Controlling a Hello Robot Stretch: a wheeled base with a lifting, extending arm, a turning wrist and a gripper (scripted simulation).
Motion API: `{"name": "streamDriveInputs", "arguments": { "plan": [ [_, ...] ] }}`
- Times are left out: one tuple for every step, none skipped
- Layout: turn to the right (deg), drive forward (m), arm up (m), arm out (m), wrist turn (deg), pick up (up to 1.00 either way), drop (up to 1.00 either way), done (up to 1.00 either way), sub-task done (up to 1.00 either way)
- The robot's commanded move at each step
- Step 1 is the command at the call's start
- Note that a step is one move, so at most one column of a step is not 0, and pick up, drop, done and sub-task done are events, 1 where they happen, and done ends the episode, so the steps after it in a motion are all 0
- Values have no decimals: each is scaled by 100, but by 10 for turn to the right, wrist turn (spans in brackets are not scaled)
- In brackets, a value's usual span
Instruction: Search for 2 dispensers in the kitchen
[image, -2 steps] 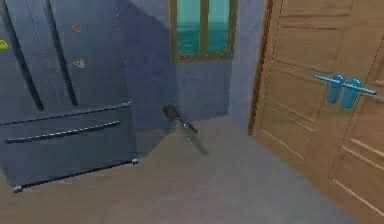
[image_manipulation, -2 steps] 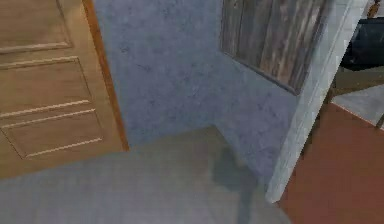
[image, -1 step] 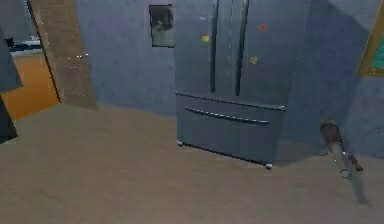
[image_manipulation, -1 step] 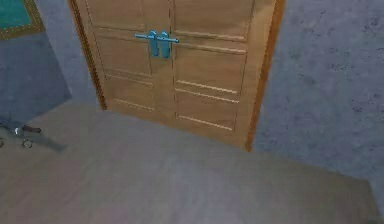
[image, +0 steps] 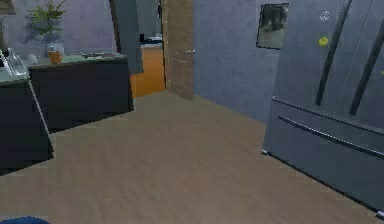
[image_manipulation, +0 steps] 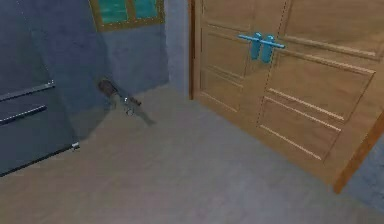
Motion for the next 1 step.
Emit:
{"name": "streamDriveInputs", "arguments": {
  "plan": [
    [0,85,0,0,0,0,0,0,0]
  ]
}}
